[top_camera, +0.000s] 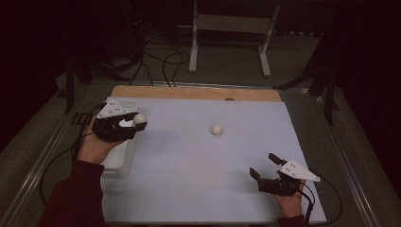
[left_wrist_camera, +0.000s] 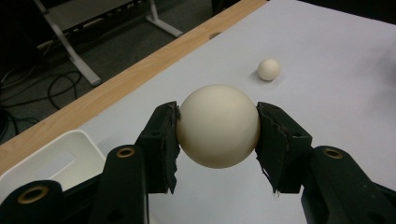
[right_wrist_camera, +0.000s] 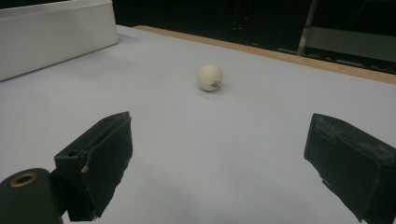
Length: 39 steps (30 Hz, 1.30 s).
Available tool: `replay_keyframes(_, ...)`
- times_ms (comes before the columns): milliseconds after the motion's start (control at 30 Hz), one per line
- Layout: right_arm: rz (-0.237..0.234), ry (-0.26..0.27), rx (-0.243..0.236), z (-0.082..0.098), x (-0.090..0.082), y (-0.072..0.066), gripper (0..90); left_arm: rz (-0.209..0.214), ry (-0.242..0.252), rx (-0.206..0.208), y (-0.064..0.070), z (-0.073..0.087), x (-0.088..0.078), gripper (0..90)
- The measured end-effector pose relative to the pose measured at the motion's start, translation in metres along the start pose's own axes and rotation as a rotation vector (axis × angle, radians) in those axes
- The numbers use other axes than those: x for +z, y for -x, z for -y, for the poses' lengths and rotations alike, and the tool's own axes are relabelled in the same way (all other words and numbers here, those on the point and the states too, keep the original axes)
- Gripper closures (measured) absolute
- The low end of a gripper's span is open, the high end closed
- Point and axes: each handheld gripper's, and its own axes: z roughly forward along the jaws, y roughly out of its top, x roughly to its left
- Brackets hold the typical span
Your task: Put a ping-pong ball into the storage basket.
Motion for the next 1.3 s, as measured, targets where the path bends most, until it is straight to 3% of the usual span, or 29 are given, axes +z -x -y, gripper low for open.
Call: replay_keyframes(1300,-0.002,0.001,0.006,0.0,0.0,-0.001,7.7,-0.033,-0.004,-0.033,-0.009,0.02,-0.012,51.0)
